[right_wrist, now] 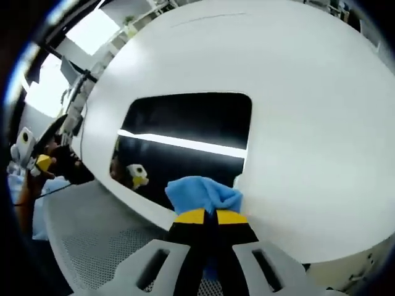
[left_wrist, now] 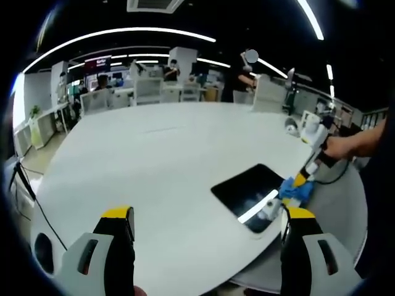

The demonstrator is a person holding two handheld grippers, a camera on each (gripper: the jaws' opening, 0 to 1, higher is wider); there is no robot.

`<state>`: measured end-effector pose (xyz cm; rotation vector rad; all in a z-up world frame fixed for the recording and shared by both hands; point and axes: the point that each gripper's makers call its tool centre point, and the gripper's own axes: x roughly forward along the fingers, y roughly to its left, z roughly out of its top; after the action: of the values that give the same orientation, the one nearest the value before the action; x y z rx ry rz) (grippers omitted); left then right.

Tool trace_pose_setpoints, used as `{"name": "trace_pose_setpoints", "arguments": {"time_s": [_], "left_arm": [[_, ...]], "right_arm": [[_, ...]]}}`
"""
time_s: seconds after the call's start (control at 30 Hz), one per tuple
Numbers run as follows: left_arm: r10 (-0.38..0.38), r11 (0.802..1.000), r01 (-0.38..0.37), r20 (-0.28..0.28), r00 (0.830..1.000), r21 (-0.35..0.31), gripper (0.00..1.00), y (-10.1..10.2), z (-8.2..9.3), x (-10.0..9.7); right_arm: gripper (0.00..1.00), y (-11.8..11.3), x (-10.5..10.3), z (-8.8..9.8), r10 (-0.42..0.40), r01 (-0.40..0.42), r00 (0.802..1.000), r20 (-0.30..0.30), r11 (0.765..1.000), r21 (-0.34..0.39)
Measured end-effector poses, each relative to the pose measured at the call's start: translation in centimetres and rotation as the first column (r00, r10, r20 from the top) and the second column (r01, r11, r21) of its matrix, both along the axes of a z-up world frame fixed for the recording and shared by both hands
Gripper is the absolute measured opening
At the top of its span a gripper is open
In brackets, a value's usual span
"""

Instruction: Wipe the mirror surface with the cleaning cloth until all visible marks leave the cleaned area.

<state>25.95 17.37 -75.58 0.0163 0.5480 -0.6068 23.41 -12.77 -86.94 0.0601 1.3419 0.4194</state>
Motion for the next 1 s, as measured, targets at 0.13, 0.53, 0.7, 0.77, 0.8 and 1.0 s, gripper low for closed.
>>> {"name": "trace_pose_setpoints", "arguments": {"time_s": [0.13, 0.53, 0.7, 0.77, 0.8, 1.0], "left_arm": [[0.006, 1.000, -0.006, -0.003, 1.000, 0.000, 1.00, 0.2, -0.1, -0.2], [0.008, 1.000, -0.008, -0.013, 1.000, 0.029, 1.00, 0.6, -0.3, -0.6], [0.018, 0.999, -0.018, -0.015, 1.000, 0.027, 1.00, 0.7, -0.4, -0.5], [0.020, 1.000, -0.019, -0.016, 1.000, 0.025, 1.00, 0.7, -0.4, -0.5], [0.020, 1.000, -0.020, -0.016, 1.000, 0.024, 1.00, 0.6, -0.4, -0.5], [0.027, 0.999, -0.027, -0.024, 0.999, 0.018, 1.00, 0.4, -0.8, -0.8]], "right_arm": [[0.00, 0.1, 1.7, -0.1, -0.006, 0.006, 1.000, 0.004, 1.000, -0.013], [0.00, 0.1, 8.1, -0.3, -0.025, 0.025, 0.999, 0.021, 0.999, -0.043], [0.00, -0.1, 10.6, -0.2, -0.025, 0.028, 0.999, 0.047, 0.997, -0.071], [0.00, -0.1, 11.5, -0.3, -0.023, 0.027, 0.998, 0.051, 0.997, -0.078], [0.00, -0.1, 11.8, -0.3, -0.022, 0.027, 0.998, 0.052, 0.996, -0.081], [0.00, 0.1, 13.1, -0.3, 0.013, -0.002, 0.996, 0.088, 0.991, -0.130]]}}
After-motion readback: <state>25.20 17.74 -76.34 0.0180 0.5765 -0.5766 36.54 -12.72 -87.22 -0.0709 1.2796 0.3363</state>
